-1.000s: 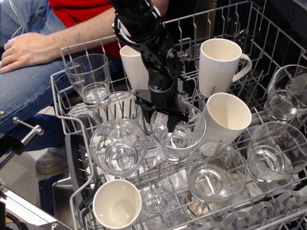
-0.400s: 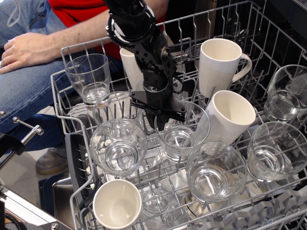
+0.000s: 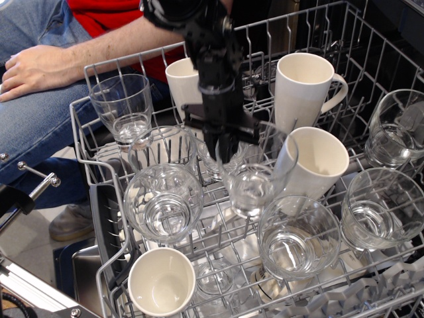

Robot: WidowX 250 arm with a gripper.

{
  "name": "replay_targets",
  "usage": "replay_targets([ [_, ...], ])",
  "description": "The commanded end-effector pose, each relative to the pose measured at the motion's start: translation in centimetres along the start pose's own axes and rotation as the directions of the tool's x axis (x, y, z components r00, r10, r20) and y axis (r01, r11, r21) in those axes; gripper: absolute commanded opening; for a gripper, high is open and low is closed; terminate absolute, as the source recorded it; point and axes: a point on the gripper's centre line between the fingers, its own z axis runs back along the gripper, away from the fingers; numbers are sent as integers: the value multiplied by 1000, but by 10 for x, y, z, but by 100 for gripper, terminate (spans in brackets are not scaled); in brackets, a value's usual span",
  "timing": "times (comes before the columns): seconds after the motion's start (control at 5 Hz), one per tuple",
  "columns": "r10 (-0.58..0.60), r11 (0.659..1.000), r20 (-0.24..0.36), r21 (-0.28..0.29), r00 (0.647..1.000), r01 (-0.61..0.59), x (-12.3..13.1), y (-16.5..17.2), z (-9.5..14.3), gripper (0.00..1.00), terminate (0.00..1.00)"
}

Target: Pick up glass cup

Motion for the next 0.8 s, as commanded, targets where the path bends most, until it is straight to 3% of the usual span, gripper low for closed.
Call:
replay_targets([
  [0.0, -7, 1000, 112, 11, 994, 5, 26, -8, 91, 0, 0],
  [0.4, -92, 993, 85, 88, 992, 84, 3, 0, 129, 0, 0],
  [0.6, -113, 992, 89, 74, 990, 106, -6, 0, 128, 0, 100],
])
